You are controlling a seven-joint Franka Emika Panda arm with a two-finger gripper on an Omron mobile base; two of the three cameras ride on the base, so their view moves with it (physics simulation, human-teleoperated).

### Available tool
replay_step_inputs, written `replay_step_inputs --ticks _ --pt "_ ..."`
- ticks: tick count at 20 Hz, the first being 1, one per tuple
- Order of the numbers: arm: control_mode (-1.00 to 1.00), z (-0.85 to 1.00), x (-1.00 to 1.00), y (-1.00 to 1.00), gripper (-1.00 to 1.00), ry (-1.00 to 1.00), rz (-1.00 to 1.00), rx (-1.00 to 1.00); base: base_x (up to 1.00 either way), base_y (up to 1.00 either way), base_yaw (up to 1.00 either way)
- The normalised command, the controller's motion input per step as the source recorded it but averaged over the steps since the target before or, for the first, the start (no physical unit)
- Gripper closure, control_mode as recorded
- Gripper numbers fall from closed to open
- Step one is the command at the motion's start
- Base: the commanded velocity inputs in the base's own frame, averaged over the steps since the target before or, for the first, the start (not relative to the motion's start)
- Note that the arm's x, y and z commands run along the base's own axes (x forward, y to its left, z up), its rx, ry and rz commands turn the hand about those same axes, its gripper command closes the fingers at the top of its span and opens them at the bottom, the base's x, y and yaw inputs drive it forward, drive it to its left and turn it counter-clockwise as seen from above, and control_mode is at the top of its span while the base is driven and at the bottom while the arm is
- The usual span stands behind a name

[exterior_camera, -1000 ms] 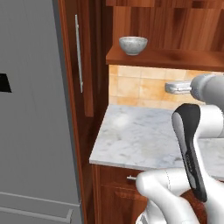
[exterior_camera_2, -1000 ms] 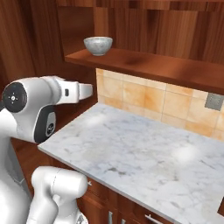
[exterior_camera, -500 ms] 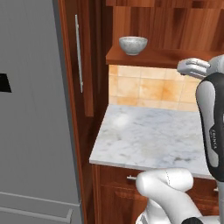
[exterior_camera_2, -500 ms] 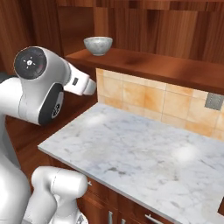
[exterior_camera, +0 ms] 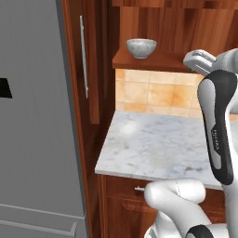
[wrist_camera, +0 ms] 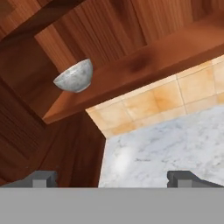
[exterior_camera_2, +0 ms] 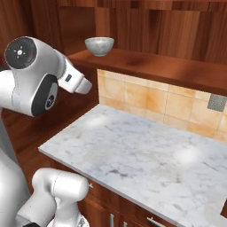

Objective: Take the smaller bowl and place it next to the appetizer plate on the dining counter , and place the larger bowl next to the plate with cooked food.

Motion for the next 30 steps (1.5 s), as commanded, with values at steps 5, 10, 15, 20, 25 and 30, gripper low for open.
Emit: replay_step_inputs --ticks 5,10,15,20,25,30 --pt "-1.0 0.21 0.1 0.04 -1.0 -0.02 -0.14 0.0 0.0 0.0 0.0" --pt "-1.0 0.15 0.01 0.01 -1.0 -0.02 -0.03 0.0 0.0 0.0 0.0" --pt "-1.0 0.32 0.05 0.0 -1.0 0.0 0.0 0.02 0.0 0.0 0.0" --pt "-1.0 0.3 0.14 0.0 -1.0 0.0 0.0 0.0 0.0 0.0 0.0" --pt "-1.0 0.04 0.28 0.01 -1.0 0.04 0.08 0.01 0.0 0.0 0.0" --pt "-1.0 0.0 0.47 0.07 -1.0 0.1 0.1 0.05 0.0 0.0 0.0"
